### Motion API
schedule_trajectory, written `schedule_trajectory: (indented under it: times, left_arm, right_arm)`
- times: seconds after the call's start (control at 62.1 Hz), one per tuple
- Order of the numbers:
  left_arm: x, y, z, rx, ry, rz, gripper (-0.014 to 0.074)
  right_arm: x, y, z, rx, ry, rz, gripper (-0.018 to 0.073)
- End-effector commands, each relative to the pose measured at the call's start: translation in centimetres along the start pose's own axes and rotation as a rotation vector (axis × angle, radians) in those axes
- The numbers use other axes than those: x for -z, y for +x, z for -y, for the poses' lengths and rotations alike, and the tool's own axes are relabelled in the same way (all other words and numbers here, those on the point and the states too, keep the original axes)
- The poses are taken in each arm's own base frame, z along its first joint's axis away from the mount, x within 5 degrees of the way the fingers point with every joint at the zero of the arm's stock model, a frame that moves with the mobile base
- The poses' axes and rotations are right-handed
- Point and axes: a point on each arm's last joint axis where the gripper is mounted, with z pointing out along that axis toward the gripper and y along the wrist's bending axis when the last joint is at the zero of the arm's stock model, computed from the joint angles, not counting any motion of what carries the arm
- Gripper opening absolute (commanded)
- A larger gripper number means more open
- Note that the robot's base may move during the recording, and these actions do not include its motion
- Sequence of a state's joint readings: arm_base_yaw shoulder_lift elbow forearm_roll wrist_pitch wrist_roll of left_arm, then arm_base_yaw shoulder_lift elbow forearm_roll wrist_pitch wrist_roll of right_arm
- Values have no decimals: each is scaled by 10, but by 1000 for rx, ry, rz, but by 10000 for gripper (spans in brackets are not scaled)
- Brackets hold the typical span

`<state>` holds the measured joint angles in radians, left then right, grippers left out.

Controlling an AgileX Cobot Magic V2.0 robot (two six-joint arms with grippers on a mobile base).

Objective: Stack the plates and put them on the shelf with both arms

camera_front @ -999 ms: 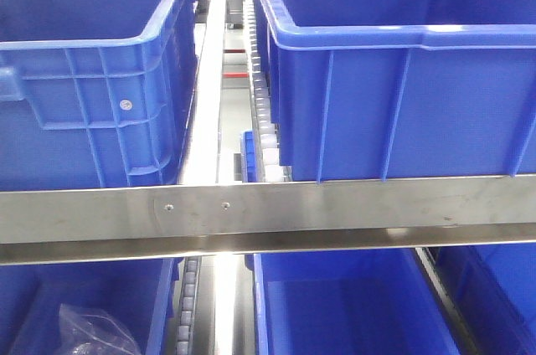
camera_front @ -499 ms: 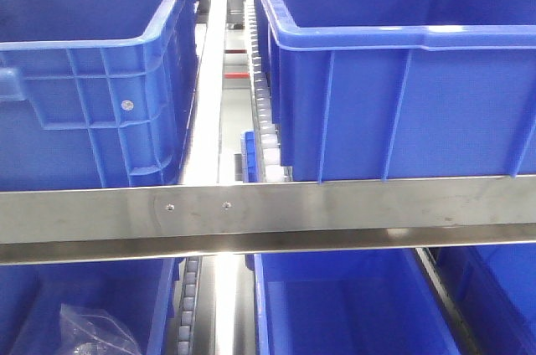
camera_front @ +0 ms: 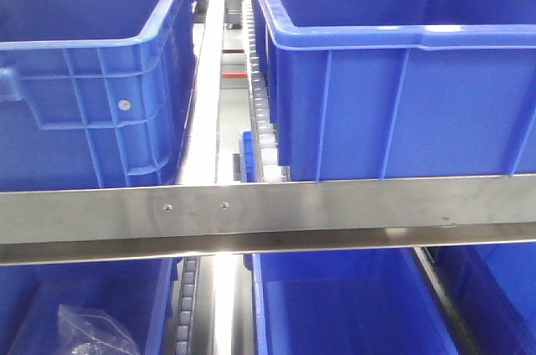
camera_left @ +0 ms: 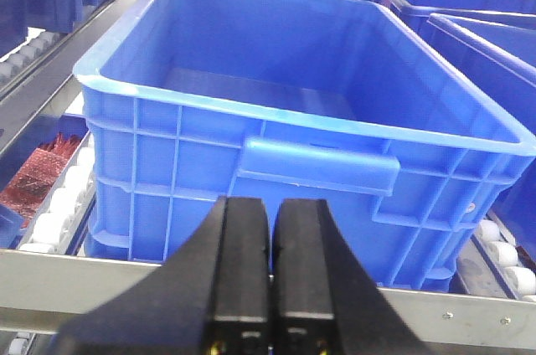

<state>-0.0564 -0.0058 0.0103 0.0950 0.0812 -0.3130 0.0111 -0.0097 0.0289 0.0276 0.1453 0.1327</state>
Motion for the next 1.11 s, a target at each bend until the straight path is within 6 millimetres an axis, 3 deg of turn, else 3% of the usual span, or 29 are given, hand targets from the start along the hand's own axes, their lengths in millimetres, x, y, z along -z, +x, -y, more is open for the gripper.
schedule_trajectory:
  times: [0.0, 0.338, 1.095]
  left_arm:
    - [1, -1, 1, 8, 24, 73, 89]
    - [2, -9, 3, -98, 38, 161, 89]
    - [1, -7, 2, -89, 34, 141, 89]
  right_arm:
    - [3, -14, -2, 7, -11, 122, 56]
    - [3, -14, -2, 7, -11, 122, 56]
    - [3, -14, -2, 7, -11, 122, 56]
